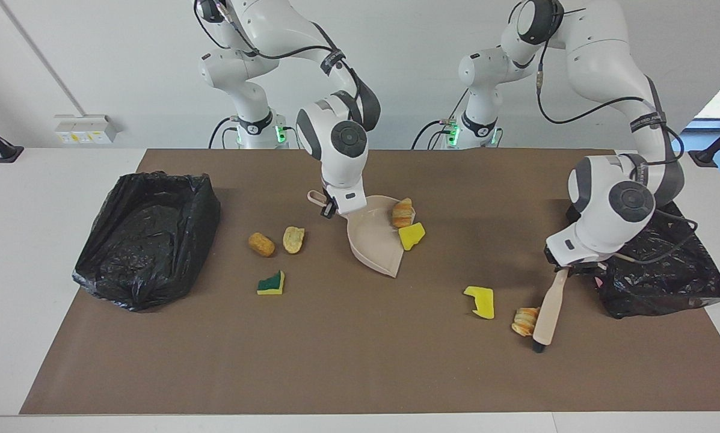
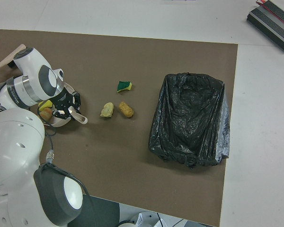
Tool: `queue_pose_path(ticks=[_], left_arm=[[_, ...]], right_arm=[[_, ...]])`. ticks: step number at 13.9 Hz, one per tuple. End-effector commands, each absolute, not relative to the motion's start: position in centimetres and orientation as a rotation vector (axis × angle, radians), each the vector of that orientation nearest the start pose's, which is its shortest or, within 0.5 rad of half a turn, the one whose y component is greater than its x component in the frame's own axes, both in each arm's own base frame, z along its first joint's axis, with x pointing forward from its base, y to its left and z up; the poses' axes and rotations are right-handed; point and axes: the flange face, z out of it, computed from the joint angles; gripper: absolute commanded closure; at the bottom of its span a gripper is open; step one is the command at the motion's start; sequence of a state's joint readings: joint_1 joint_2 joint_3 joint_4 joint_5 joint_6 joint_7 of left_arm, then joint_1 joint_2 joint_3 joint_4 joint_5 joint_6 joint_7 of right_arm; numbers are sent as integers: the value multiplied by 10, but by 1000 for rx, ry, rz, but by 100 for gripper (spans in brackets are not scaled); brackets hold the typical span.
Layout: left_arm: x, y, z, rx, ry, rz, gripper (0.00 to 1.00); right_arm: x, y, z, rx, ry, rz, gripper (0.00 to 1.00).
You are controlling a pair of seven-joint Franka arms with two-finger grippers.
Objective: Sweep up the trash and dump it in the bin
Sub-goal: 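Sweep the remaining bread and sponge into the dustpan with the left gripper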
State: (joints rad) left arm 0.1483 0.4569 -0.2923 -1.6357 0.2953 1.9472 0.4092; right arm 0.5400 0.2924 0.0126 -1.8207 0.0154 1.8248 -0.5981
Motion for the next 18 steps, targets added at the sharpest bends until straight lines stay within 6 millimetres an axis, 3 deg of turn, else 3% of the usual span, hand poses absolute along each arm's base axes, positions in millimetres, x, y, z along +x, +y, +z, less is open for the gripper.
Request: queue_pose_path(ticks=[1, 3, 5, 9, 10, 12, 15, 18], left_arm=[[620, -117, 346, -2822, 1095, 275, 100], [585, -161, 338, -2811, 1151, 327, 100], [554, -192, 333, -2828, 1091, 362, 100], [491, -272, 346, -2888, 955, 368, 100], [480, -284, 351, -2903, 947, 365, 100], [471, -295, 367, -3040, 891, 427, 100], [461, -294, 390, -3200, 791, 564, 100], [460, -270, 414, -3206, 731, 588, 100]], right_arm=[[500, 310, 361, -2631, -1646, 446, 100], [500, 310, 361, -2631, -1646, 446, 100], [500, 310, 361, -2629, -1648, 446, 100], [500, 310, 361, -2629, -1648, 446, 100], [500, 310, 361, -2629, -1648, 446, 100], [500, 310, 361, -2629, -1648, 446, 100], [500, 310, 361, -2629, -1648, 446, 100], [500, 310, 361, -2629, -1648, 446, 100]])
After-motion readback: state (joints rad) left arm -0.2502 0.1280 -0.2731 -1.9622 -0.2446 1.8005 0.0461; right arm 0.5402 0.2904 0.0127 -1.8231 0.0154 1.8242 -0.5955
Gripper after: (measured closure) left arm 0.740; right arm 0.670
